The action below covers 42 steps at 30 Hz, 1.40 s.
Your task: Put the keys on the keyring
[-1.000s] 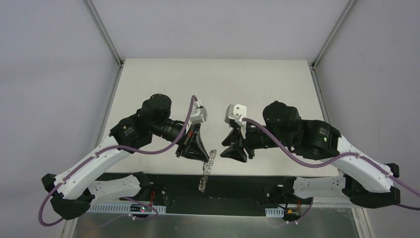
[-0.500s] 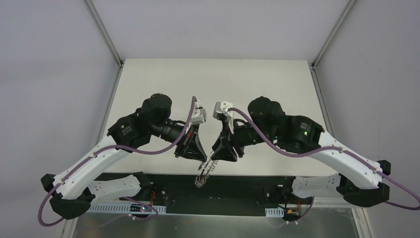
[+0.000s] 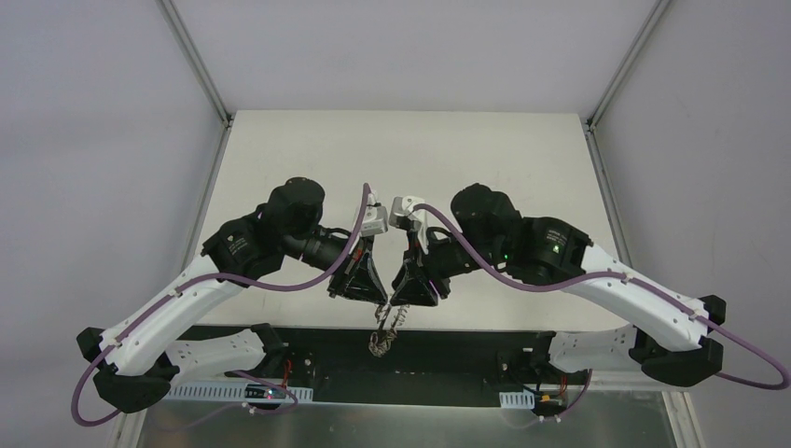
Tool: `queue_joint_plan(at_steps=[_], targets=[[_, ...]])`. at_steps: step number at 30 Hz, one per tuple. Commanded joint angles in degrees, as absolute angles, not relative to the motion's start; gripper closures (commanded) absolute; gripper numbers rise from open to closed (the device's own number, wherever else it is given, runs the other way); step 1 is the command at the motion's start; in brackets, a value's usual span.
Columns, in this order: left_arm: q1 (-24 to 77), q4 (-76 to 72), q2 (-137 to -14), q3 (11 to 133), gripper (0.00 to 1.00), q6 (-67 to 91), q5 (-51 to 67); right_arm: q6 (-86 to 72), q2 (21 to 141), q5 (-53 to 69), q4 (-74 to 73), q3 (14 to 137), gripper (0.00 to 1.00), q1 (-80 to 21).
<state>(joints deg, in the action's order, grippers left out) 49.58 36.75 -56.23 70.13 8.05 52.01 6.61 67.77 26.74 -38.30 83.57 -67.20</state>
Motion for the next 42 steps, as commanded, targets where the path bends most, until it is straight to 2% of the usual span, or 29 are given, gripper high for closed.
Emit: queue_joint_plan(at_steps=[1, 10, 16, 19, 21, 22, 31, 32, 36, 38, 42], targets=[[49.9, 36.4, -55.2, 72.9, 1.00, 6.9, 52.1, 6.0, 67.7, 28.8, -35.6, 83.1, 0.63, -66.9], [50.0, 36.4, -55.0, 73.3, 1.00, 7.0, 50.8, 6.0, 67.6, 29.1, -35.2, 82.1, 0.67, -67.0], [49.9, 36.4, -54.8, 73.4, 1.00, 7.1, 50.2, 5.7, 67.7, 29.2, -34.7, 81.8, 0.76, -67.0], [49.9, 36.4, -54.7, 73.5, 1.00, 7.2, 49.8, 5.7, 67.8, 29.1, -34.4, 81.8, 0.87, -67.0], [50.0, 36.4, -54.6, 73.5, 1.00, 7.1, 49.6, 5.7, 67.8, 29.5, -34.1, 81.7, 0.98, -66.9], [49.9, 36.3, -54.7, 73.5, 1.00, 7.2, 49.5, 5.6, 67.8, 29.6, -33.9, 81.7, 1.00, -66.9], [50.0, 35.6, -54.1, 73.4, 1.00, 7.5, 49.8, 4.2, 63.8, 27.6, -26.0, 76.9, 1.00, -67.0], [49.9, 35.5, -53.8, 73.6, 0.97, 7.5, 49.7, 4.2, 63.1, 27.2, -25.1, 76.3, 1.00, -67.2], [49.9, 34.0, -51.9, 74.3, 0.72, 9.0, 48.9, 4.7, 60.9, 24.4, -23.5, 74.7, 1.00, -68.0], [50.0, 32.7, -50.1, 74.5, 0.66, 9.8, 47.7, 5.2, 60.2, 23.4, -23.4, 74.5, 1.00, -68.7], [50.0, 29.8, -46.6, 73.0, 0.60, 11.4, 43.6, 6.9, 57.9, 19.8, -22.4, 73.9, 1.00, -70.5]])
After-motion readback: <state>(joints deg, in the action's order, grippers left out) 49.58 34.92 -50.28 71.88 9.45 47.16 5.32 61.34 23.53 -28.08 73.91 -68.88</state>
